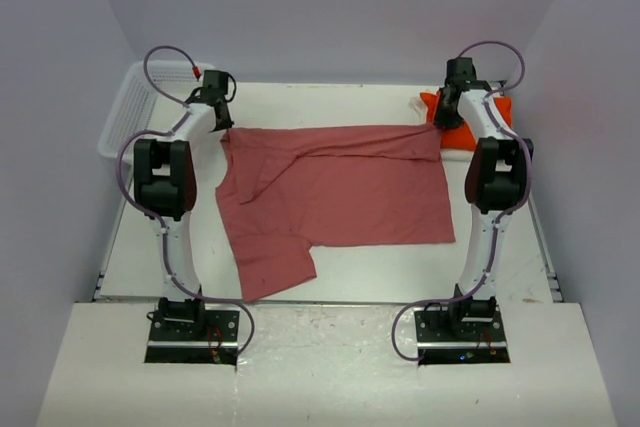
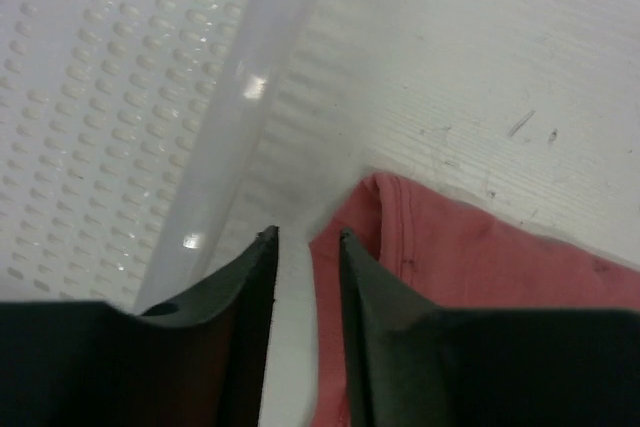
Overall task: Fold and stack the t-shirts
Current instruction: Fold the flattened tshirt in 1/3 of the way
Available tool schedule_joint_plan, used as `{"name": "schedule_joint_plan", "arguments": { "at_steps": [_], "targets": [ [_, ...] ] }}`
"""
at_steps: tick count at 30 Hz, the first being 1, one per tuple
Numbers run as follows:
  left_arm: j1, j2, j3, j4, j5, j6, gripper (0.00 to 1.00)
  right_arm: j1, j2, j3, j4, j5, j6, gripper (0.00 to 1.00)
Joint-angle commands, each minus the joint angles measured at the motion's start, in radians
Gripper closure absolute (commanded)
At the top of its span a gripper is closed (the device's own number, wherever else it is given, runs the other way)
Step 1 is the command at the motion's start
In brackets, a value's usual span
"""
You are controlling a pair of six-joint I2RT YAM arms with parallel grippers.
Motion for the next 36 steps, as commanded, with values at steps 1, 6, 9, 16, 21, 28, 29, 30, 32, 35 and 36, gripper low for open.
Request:
{"name": "schedule_joint_plan", "arguments": {
  "at_steps": [1, 6, 9, 16, 21, 28, 29, 30, 32, 35, 36],
  "targets": [
    [-0.004, -0.037, 0.019, 0.015, -0.071, 0.023, 0.64, -0.016, -0.096, -0.039, 0.040, 0.045, 0.007, 0.73],
    [-0.080, -0.092, 0.017, -0.002, -0.128, 0.028, 0.51, -0.009, -0.168, -0.056, 0.040, 0.041, 0.007, 0.65],
    [-0.129, -0.126, 0.017, -0.005, -0.108, 0.020, 0.52, 0.008, -0.226, -0.088, 0.040, 0.050, 0.008, 0.60],
    [-0.197, -0.177, -0.013, 0.004, 0.064, -0.002, 0.61, 0.060, -0.417, -0.224, 0.051, 0.064, 0.025, 0.54],
    [-0.195, -0.160, -0.067, 0.036, 0.263, -0.029, 0.61, 0.112, -0.544, -0.332, 0.068, 0.024, 0.041, 0.53],
    [-0.198, -0.146, -0.168, 0.107, 0.446, -0.081, 0.62, 0.189, -0.682, -0.429, 0.102, 0.024, 0.041, 0.53],
    [-0.198, -0.149, -0.177, 0.109, 0.449, -0.083, 0.62, 0.195, -0.696, -0.436, 0.102, 0.022, 0.041, 0.53],
    [-0.198, -0.157, -0.193, 0.110, 0.443, -0.084, 0.62, 0.195, -0.702, -0.442, 0.103, 0.016, 0.041, 0.53],
    [-0.198, -0.171, -0.213, 0.112, 0.432, -0.083, 0.62, 0.198, -0.717, -0.459, 0.109, 0.007, 0.045, 0.53],
    [-0.198, -0.186, -0.243, 0.116, 0.418, -0.083, 0.62, 0.200, -0.733, -0.473, 0.114, 0.001, 0.050, 0.53],
    [-0.198, -0.186, -0.249, 0.116, 0.415, -0.081, 0.62, 0.200, -0.736, -0.476, 0.115, -0.001, 0.050, 0.53]
  ]
}}
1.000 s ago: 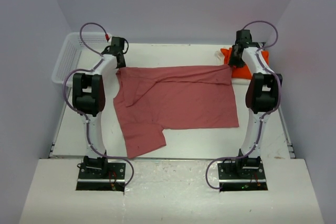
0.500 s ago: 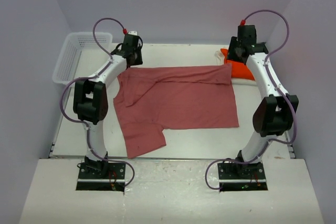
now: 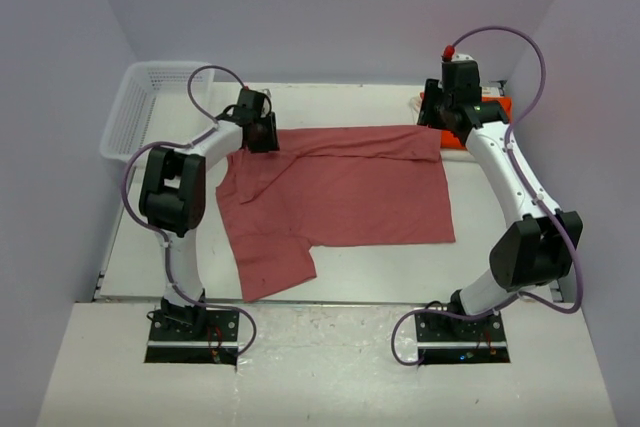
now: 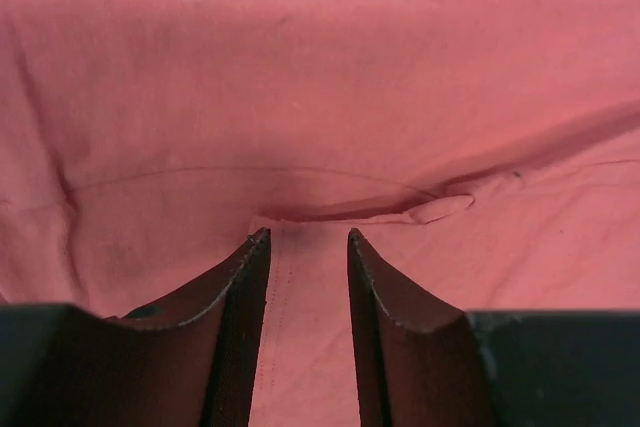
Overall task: Fold and stack the t-shirts
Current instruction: Fold the flattened tshirt in 1/3 of the way
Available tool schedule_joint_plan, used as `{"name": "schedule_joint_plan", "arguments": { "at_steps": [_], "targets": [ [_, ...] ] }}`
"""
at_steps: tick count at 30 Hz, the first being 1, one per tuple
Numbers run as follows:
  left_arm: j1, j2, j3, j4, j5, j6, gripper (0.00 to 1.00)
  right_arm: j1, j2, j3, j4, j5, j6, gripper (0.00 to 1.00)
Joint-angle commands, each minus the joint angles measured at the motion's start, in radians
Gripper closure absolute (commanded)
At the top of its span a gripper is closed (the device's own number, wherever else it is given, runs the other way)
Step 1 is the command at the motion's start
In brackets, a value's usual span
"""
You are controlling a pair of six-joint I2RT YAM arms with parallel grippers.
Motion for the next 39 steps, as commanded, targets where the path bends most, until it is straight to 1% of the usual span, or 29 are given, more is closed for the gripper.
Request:
{"name": "schedule_joint_plan", "arguments": {
  "at_steps": [1, 8, 15, 18, 26, 28, 29, 32, 33, 35, 37, 39],
  "targets": [
    [0.000, -0.044, -0.025, 0.048, 0.012, -0.012, 0.62, 0.002, -0.047, -0.011, 0.036, -0.018, 0.018, 0.53],
    [0.000, -0.030, -0.031, 0.048, -0.033, 0.003, 0.62, 0.004, -0.054, -0.022, 0.046, -0.027, 0.015, 0.53],
    [0.000, 0.005, -0.008, 0.042, -0.041, 0.011, 0.62, 0.004, -0.044, -0.015, 0.046, -0.033, 0.010, 0.53],
    [0.000, 0.016, -0.001, 0.033, -0.076, 0.014, 0.63, 0.004, -0.047, -0.015, 0.046, -0.035, 0.007, 0.53],
    [0.000, 0.021, -0.005, 0.032, -0.084, 0.017, 0.64, 0.004, -0.054, -0.017, 0.049, -0.047, 0.010, 0.53],
    [0.000, 0.028, -0.001, 0.032, -0.080, 0.017, 0.67, 0.004, -0.056, -0.018, 0.047, -0.051, 0.010, 0.53],
    [0.000, 0.034, 0.004, 0.032, -0.077, 0.017, 0.71, 0.004, -0.054, -0.017, 0.047, -0.051, 0.010, 0.53],
    [0.000, 0.040, 0.013, 0.033, -0.070, 0.020, 0.78, 0.004, -0.053, -0.020, 0.046, -0.051, 0.009, 0.53],
    [0.000, 0.044, 0.015, 0.033, -0.070, 0.020, 0.80, 0.004, -0.054, -0.020, 0.044, -0.047, 0.009, 0.53],
    [-0.002, 0.044, 0.012, 0.033, -0.068, 0.019, 0.80, 0.004, -0.057, -0.023, 0.047, -0.047, 0.009, 0.53],
    [0.000, 0.037, 0.007, 0.033, -0.062, 0.016, 0.87, 0.004, -0.054, -0.022, 0.049, -0.050, 0.009, 0.53],
    [0.000, 0.030, 0.004, 0.033, -0.061, 0.016, 0.90, 0.002, -0.051, -0.022, 0.044, -0.048, 0.010, 0.53]
  ]
}}
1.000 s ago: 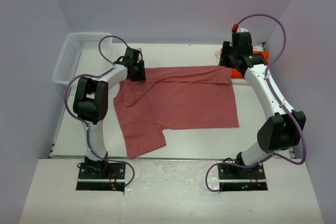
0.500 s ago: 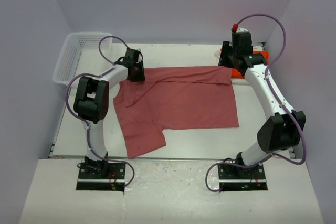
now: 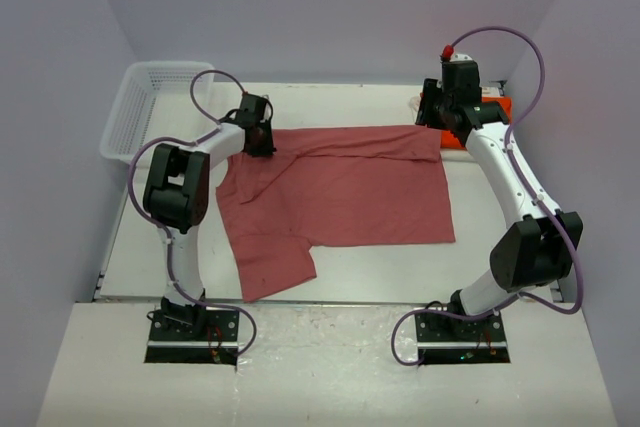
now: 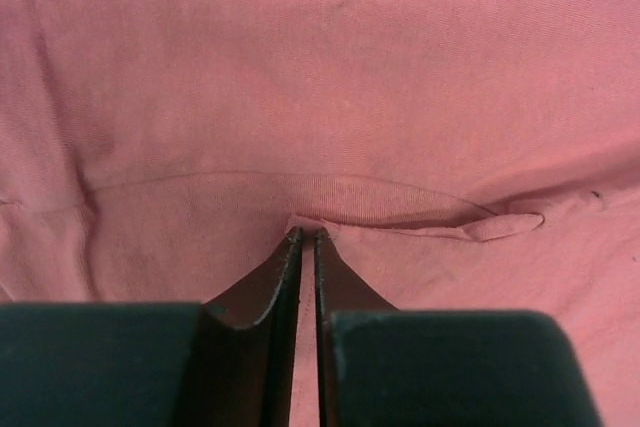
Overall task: Fold and stack the t-shirts
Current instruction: Fold the flattened tshirt in 1/3 of the way
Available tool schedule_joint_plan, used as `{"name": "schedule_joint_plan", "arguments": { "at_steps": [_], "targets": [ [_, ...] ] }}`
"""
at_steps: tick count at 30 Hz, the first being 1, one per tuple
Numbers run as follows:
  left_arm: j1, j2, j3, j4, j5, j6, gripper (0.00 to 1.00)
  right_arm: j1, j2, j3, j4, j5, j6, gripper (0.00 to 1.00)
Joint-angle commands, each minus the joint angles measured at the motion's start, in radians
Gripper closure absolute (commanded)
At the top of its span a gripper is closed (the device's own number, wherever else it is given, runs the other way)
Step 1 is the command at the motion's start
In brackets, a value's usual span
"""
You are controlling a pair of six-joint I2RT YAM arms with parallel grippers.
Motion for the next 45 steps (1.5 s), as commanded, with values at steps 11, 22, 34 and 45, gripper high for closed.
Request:
{"name": "schedule_joint_plan", "arguments": {
  "at_steps": [11, 22, 34, 45],
  "targets": [
    [-0.016, -0.088, -0.016, 0.049, 0.001, 0.006, 1.00, 0.003, -0.037, -0.011, 0.026, -0.026, 0.012, 0.53],
    [-0.017, -0.024, 0.018, 0.034, -0.013, 0.009, 0.70, 0.005, -0.045, -0.020, 0.036, -0.026, 0.010, 0.53],
    [-0.017, 0.042, 0.032, 0.038, -0.019, 0.016, 0.75, 0.005, -0.036, -0.020, 0.039, -0.035, 0.012, 0.53],
    [-0.022, -0.045, -0.002, 0.040, -0.033, 0.009, 0.87, 0.006, -0.027, -0.012, 0.034, -0.044, 0.012, 0.53]
  ]
}}
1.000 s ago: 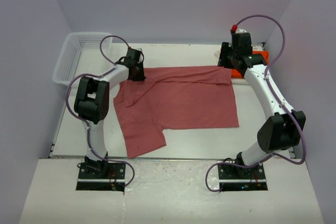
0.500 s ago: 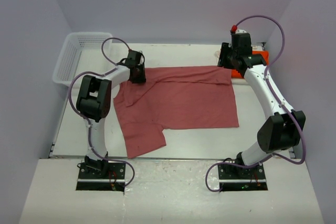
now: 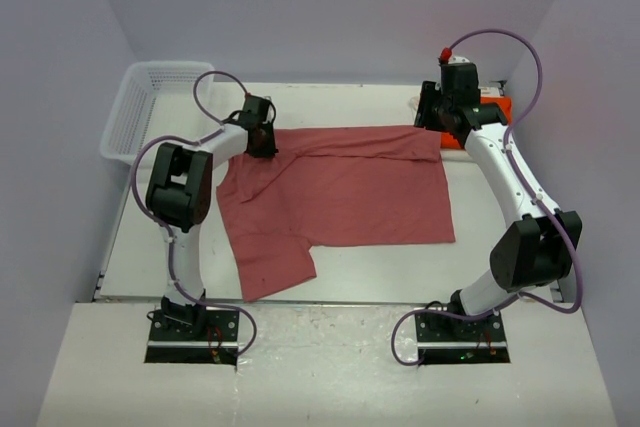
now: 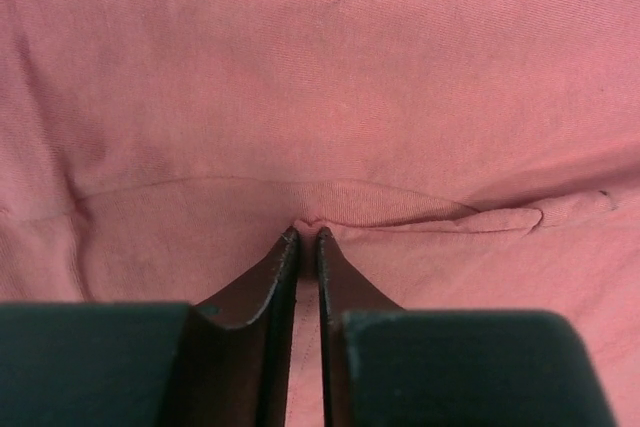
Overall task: Fold and stack the t-shirts
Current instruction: Fold the flattened tshirt in 1/3 of the way
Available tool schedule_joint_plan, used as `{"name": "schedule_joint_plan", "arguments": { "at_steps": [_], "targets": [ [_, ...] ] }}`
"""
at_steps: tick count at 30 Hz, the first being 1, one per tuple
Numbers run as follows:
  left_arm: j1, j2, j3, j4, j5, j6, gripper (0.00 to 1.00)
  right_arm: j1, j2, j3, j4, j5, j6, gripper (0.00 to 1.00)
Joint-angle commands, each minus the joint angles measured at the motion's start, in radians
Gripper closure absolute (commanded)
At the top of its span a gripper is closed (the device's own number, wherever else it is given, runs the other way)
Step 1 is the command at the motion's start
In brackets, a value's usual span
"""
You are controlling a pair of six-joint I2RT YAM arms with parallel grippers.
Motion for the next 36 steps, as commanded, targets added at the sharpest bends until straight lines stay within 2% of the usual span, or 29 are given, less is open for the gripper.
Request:
{"name": "schedule_joint_plan", "arguments": {
  "at_steps": [1, 3, 7, 8, 11, 14, 22, 30, 32, 36],
  "targets": [
    [-0.012, -0.073, -0.009, 0.027, -0.022, 0.006, 0.85, 0.006, -0.025, 0.007, 0.024, -0.021, 0.011, 0.53],
    [-0.016, -0.097, -0.018, 0.027, -0.036, 0.004, 0.79, 0.009, -0.025, 0.010, 0.024, -0.019, 0.009, 0.53],
    [-0.019, -0.104, -0.010, 0.019, -0.037, 0.009, 0.79, 0.010, -0.030, 0.010, 0.021, -0.021, 0.009, 0.53],
    [-0.018, -0.101, -0.007, 0.019, -0.037, 0.009, 0.81, 0.010, -0.031, 0.010, 0.021, -0.018, 0.009, 0.53],
    [-0.019, -0.092, -0.004, 0.016, -0.031, 0.007, 0.94, 0.009, -0.034, 0.006, 0.021, -0.012, 0.006, 0.53],
    [-0.021, -0.093, -0.007, 0.016, -0.034, 0.007, 1.00, 0.009, -0.030, 0.010, 0.019, -0.018, 0.005, 0.53],
    [-0.048, -0.131, -0.044, 0.014, -0.059, -0.005, 1.00, 0.010, -0.027, 0.015, 0.021, -0.022, 0.006, 0.53],
    [-0.151, -0.251, -0.220, 0.073, -0.080, -0.068, 1.00, 0.018, -0.014, 0.017, 0.022, -0.025, 0.009, 0.53],
    [-0.177, -0.280, -0.282, 0.105, -0.080, -0.082, 0.96, 0.023, -0.013, 0.015, 0.021, -0.024, 0.009, 0.53],
    [-0.235, -0.323, -0.372, 0.160, -0.086, -0.099, 0.95, 0.026, -0.008, 0.010, 0.024, -0.025, 0.011, 0.52]
  ]
}}
